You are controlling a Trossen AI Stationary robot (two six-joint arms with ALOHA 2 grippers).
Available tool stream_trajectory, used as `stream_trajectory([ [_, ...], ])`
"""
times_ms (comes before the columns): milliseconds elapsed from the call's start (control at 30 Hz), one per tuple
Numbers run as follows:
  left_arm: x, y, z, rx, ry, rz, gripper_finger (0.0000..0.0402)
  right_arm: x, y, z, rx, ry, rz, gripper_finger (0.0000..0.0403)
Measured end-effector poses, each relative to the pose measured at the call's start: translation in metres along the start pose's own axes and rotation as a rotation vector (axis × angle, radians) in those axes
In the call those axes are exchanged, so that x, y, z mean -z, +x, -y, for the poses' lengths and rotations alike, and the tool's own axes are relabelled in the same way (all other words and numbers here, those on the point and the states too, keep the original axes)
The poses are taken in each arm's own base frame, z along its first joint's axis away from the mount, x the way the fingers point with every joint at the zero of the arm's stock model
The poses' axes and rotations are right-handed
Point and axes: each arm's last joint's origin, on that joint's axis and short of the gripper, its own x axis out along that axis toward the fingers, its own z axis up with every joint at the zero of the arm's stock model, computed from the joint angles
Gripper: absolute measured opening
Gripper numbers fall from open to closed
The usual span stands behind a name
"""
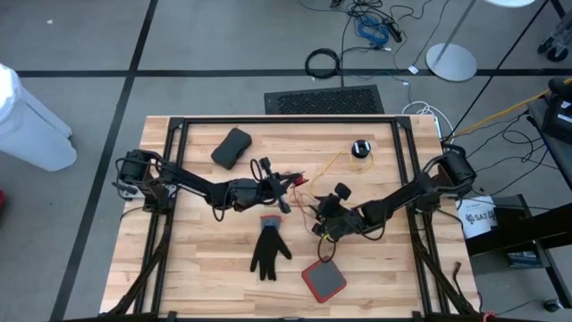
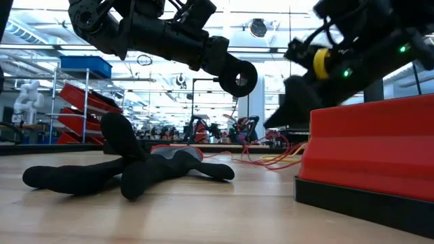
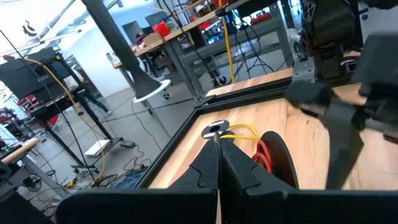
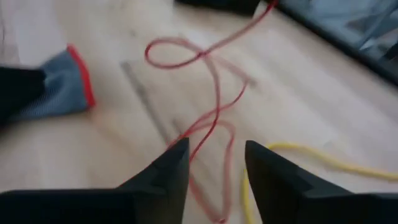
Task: Coil cords
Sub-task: Uncoil the red wire from the black spool
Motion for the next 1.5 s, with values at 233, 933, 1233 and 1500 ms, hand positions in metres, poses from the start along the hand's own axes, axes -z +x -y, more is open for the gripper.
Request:
stream_trajectory([
  [233,-0.009,-0.004,0.000,0.035,-0.018,0.048,0.0000,-0.003,0.001,0.002,0.065,-0.016,0.115,0.0156],
  [933,-0.049,-0.030,-0.001,0.168,-0.080,0.212,0.0000,-0.029,-0.004,0.019,-0.122,0.052,0.468,0.0139],
  [1233,-0.057,-0.036,-0.003,0.181,-0.079,0.215,0.0000,-0.039,-0.005,0.015,-0.092,0.024,0.493,0.0126],
  [1500,-0.056,-0.037,-0.003,0.186,-0.071,0.203,0.0000,-0.040,-0.009,0.012,-0.112,-0.010,0.501,0.0011],
])
